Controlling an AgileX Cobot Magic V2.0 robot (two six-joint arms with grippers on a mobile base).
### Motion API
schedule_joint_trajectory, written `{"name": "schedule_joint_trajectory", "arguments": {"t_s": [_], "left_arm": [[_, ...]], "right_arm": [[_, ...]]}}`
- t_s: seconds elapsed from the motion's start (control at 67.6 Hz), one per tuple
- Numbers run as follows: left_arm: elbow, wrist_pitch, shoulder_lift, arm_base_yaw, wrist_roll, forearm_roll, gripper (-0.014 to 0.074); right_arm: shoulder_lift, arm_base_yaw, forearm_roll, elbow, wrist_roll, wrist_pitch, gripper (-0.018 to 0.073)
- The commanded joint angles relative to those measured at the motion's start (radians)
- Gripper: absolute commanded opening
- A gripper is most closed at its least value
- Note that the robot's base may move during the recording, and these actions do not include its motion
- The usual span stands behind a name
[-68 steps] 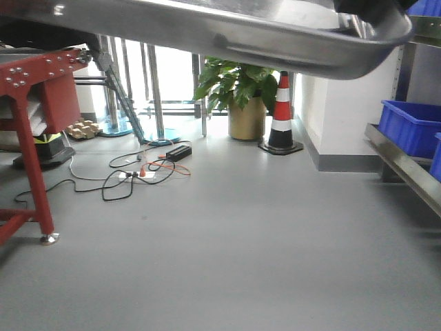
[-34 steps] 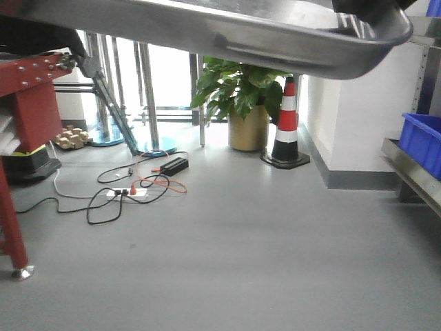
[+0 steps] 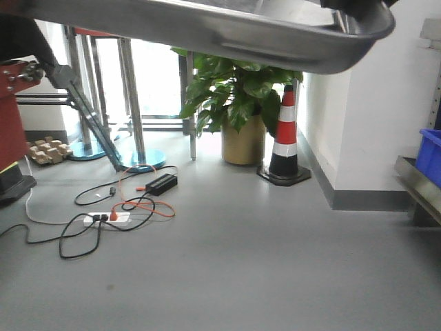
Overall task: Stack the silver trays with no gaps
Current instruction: 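Keep carrying the tray while driving toward the other shelf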
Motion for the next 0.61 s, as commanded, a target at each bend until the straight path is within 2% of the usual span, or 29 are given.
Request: {"name": "schedule_joint_trajectory", "arguments": {"t_s": [0.0,0.592], "left_arm": [[-0.005,-0.125,0.007,-0.01,-0.011,0.024,-0.0016],[-0.005,-0.125,0.007,-0.01,-0.011,0.029,-0.0016]], "right_arm": [[-0.005,0.014,-0.005,-0.014,-0.017,-0.199,-0.0015],[-0.005,0.014,-0.005,-0.014,-0.017,-0.205,-0.0015]]}}
